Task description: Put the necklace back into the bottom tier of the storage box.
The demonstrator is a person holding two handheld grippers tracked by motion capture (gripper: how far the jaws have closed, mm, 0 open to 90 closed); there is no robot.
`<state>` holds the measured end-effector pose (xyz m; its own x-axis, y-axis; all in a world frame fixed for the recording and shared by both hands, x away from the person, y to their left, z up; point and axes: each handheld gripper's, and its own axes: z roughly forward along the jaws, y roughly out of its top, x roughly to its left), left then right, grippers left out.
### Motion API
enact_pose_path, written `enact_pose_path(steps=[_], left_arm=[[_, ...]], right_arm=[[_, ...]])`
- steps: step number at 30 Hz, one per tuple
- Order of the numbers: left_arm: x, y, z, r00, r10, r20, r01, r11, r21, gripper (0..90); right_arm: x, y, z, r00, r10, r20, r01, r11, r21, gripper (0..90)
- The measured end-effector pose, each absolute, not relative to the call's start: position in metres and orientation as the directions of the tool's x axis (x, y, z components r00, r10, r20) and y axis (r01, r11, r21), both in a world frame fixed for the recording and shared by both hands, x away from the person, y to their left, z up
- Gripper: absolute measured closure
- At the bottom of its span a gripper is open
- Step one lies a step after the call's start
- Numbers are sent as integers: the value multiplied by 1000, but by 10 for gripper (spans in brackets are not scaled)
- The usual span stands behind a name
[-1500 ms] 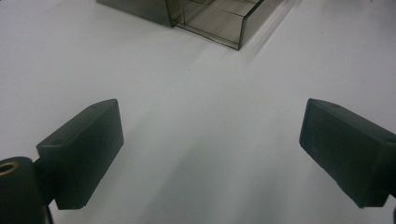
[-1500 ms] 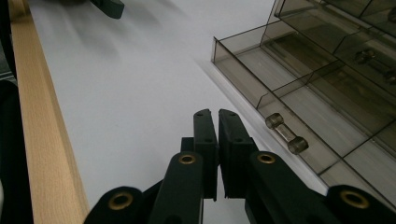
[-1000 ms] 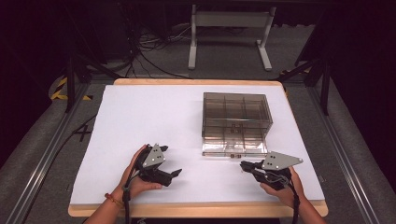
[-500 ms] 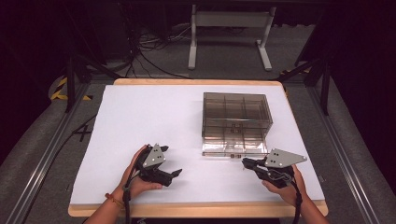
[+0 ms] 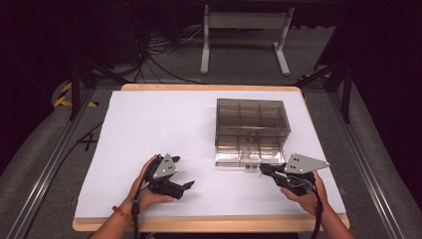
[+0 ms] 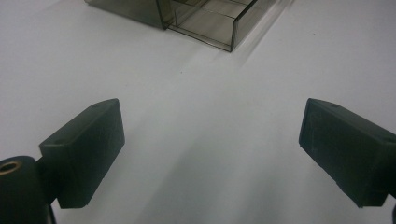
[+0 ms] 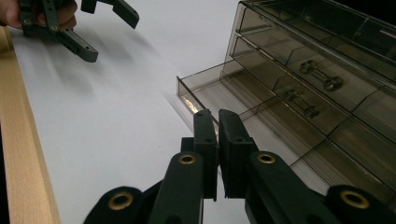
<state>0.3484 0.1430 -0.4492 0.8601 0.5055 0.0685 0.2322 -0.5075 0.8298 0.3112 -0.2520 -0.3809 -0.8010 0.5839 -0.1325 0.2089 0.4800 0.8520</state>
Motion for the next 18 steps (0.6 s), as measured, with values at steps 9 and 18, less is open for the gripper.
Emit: enact_pose_path(steps=[9, 18], left_arm=[[348, 142, -450, 863, 502, 65, 235, -510, 827, 74], [348, 142, -451, 863, 501, 63, 236, -509, 828, 76]], right_arm=[[322, -255, -375, -788, 602, -129, 218, 468, 856, 873], [337, -252, -372, -781, 611, -129, 221, 464, 858, 872]])
